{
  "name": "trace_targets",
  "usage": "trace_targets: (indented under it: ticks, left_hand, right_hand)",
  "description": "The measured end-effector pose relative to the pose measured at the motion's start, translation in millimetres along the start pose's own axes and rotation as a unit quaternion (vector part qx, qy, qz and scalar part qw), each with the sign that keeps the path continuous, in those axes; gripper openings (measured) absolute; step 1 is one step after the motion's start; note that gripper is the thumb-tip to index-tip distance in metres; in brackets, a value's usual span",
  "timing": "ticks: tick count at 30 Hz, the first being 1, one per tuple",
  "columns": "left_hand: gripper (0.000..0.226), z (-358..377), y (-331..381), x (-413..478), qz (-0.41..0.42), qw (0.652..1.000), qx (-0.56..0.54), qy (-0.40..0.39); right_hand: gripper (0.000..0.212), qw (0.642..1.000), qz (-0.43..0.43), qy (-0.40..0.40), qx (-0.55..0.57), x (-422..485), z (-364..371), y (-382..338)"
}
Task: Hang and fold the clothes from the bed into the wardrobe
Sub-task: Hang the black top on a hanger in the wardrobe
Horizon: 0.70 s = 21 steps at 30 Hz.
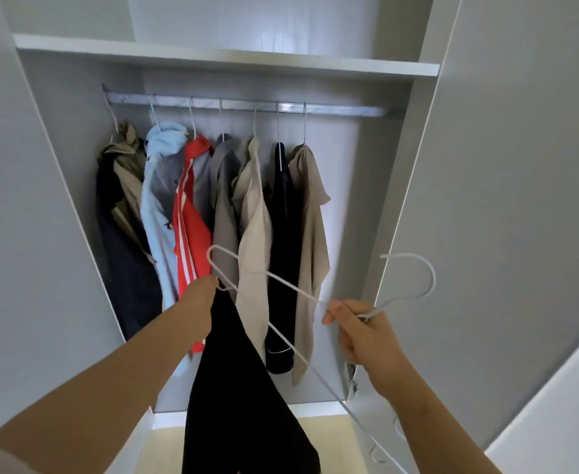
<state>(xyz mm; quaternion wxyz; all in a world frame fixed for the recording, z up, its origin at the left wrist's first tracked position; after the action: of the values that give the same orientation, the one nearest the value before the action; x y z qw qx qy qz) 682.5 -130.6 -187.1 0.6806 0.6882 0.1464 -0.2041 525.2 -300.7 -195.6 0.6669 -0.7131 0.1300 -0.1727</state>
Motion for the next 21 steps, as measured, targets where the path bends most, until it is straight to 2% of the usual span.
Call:
trace_targets:
  ticks: [4,6,9,11,13,15,16,19,21]
  left_hand:
    - [0.039,0.9,9.9,-0.2,0.010,1.000,-0.004,0.014]
    - [0.037,1.9,14.4,3.1,0.043,0.998,0.026,0.035]
    - [0.031,3.6,22.9,5.3,0.149,0.977,0.133,0.078]
    - [0.023,6.3,24.5,0.6,0.250,0.927,0.257,0.111]
    - [0.014,17.6,20.5,-12.4,0.350,0.841,0.402,0.094]
    - [0.016,35.3,16.1,-31.6,0.414,0.762,0.495,0.050]
    - [0.017,43.4,15.2,-39.3,0.429,0.740,0.517,0.035]
    - [0.018,59.9,14.4,-57.6,0.452,0.729,0.513,0.007]
    - [0.017,66.4,12.7,-68.1,0.484,0.709,0.513,0.009]
  right_hand:
    - [0.034,0.994,-0.016,-0.019,-0.108,-9.1,-5.3,-3.7]
    - [0.034,0.996,0.002,-0.028,-0.084,-9.8,-8.3,-5.8]
    - [0.036,0.998,0.030,-0.033,-0.045,-8.1,-16.6,-12.6]
    - [0.036,0.997,0.040,-0.045,-0.045,-6.2,-23.3,-16.9]
    - [0.035,0.996,0.050,-0.056,-0.046,-2.8,-26.5,-20.4]
    - [0.036,0.996,0.054,-0.051,-0.050,1.4,-24.0,-22.8]
    - [0.036,0.996,0.055,-0.045,-0.046,3.1,-21.0,-22.9]
    - [0.037,0.998,0.053,-0.028,-0.021,7.7,-9.3,-23.7]
    - [0.036,0.999,0.047,-0.022,0.012,11.1,-1.6,-27.0]
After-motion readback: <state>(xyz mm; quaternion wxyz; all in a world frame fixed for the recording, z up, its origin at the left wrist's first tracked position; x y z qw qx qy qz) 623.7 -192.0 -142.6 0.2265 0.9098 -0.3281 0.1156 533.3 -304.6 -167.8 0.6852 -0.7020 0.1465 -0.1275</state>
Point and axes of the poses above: each hand's wrist, its own x-axis towards the middle knuckle, its own z-axis out of the palm, y = z × x, the point moved 1 cm from there along x, towards the middle knuckle, and after that the axes turned 2 degrees about x, right-handed, at the moved point
